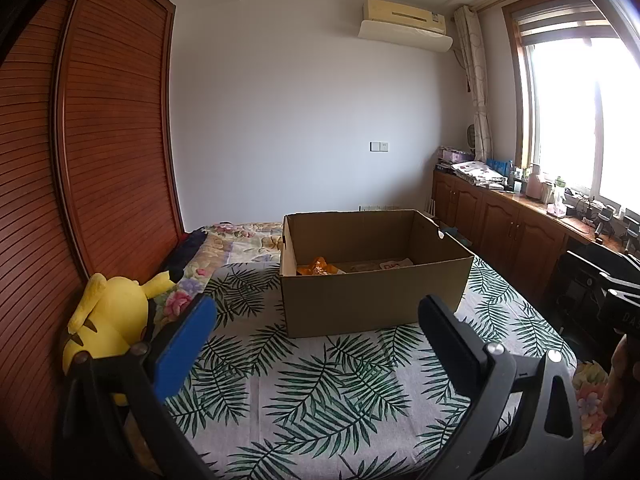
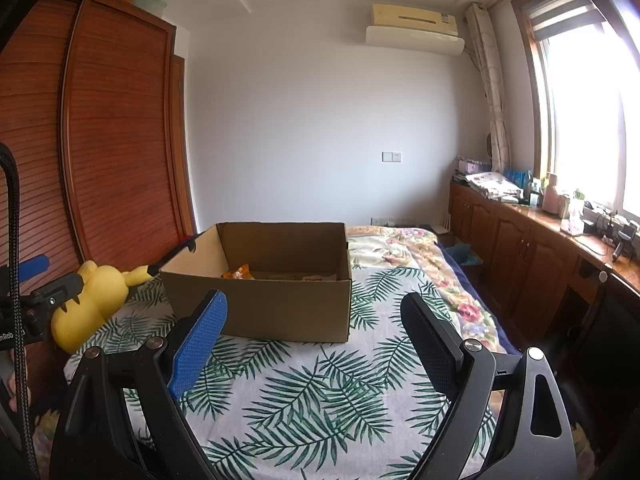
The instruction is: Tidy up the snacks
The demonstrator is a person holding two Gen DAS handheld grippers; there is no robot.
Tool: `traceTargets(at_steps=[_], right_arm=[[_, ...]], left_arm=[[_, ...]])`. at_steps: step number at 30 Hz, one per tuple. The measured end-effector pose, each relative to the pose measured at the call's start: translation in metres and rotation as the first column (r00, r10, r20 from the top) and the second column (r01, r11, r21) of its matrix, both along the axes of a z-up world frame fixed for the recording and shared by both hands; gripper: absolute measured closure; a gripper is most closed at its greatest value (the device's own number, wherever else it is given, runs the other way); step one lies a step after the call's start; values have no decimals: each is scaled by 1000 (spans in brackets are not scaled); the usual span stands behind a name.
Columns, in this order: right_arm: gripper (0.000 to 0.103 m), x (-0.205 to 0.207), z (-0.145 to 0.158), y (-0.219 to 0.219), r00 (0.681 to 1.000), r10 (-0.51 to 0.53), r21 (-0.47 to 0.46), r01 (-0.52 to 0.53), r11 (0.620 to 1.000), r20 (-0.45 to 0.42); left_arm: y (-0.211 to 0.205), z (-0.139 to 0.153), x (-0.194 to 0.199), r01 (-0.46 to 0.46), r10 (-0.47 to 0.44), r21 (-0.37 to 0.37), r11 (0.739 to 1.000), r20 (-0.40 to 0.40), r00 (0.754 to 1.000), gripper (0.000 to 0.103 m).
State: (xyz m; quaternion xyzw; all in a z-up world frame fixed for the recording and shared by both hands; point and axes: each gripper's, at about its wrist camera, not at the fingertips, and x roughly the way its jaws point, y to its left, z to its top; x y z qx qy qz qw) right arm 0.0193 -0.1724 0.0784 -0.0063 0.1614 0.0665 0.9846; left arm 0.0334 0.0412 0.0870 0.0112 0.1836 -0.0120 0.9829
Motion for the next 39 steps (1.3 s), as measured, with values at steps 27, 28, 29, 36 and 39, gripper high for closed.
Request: traceTargets(at_steps=[27, 28, 29, 36, 39], right_arm=[[13, 1, 2, 1, 1000, 2, -2, -2, 1000, 4], [13, 1, 2, 1, 1000, 3, -1, -3, 1000, 2], [13, 0, 2, 1, 1000, 4, -1, -4, 1000, 3], [13, 1, 3, 1, 1000, 4, 0, -4, 1000, 2], [13, 1, 3, 1, 1000, 5, 0, -5, 1000, 3]], left_arm=[[0, 0, -3, 2, -2, -2, 1000, 7, 1000, 1], [1, 0, -3, 2, -2, -3, 1000, 6, 1000, 1], [1, 0, -4, 2, -2, -3, 1000, 6, 1000, 1], [0, -1, -5, 1, -1, -7, 1000, 10, 1000, 1], [0, -1, -6, 0, 0, -11, 1000, 9, 1000, 1]])
